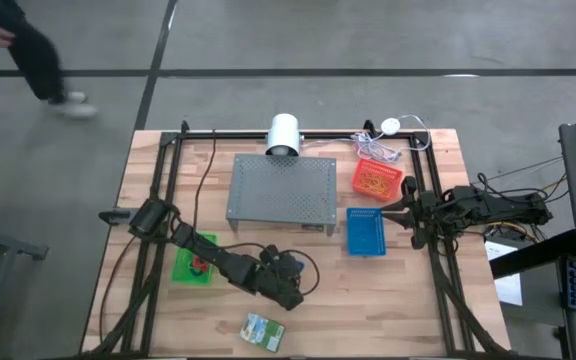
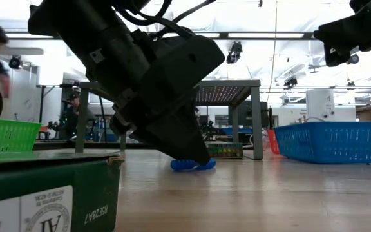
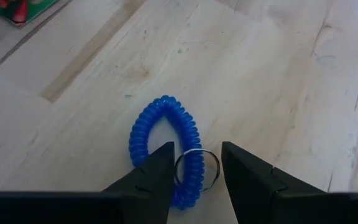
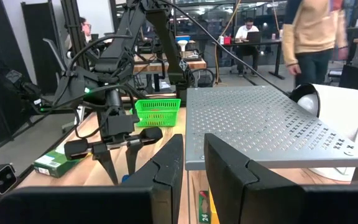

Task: Pick & Place Office Desk Supplies
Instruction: Put the blue spring keychain into the green bin

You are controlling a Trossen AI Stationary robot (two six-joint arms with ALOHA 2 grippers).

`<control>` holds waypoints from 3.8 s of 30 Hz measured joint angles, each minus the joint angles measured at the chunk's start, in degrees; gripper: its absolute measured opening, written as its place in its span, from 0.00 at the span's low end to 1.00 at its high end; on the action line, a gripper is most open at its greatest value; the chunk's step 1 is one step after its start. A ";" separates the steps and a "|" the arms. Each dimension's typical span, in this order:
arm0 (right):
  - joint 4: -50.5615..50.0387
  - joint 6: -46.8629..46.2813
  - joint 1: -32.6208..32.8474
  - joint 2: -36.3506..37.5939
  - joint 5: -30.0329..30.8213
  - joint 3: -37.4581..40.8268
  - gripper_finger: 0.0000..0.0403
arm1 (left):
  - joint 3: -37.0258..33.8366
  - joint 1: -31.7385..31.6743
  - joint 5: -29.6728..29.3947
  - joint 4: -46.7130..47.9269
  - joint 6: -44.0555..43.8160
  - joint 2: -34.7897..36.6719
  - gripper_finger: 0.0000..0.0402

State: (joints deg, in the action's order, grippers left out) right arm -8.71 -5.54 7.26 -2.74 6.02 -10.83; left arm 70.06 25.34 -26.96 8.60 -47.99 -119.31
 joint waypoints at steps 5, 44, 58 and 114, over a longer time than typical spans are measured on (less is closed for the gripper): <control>0.00 0.00 -0.01 0.00 0.00 0.01 0.16 | 0.00 0.00 0.00 0.17 1.94 0.00 0.31; 0.00 0.00 -0.02 0.00 0.00 0.00 0.16 | 0.11 0.07 -1.14 2.15 1.45 3.01 0.29; 0.00 0.00 -0.02 0.01 0.00 0.00 0.16 | -0.85 0.09 -1.51 2.36 1.31 3.29 0.29; 0.00 0.00 -0.01 0.01 0.00 0.00 0.16 | -4.61 -0.22 3.86 3.63 -3.54 3.64 0.19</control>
State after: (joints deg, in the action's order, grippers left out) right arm -8.71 -5.54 7.25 -2.73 6.02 -10.83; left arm 65.45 25.12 -23.11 12.24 -51.53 -115.67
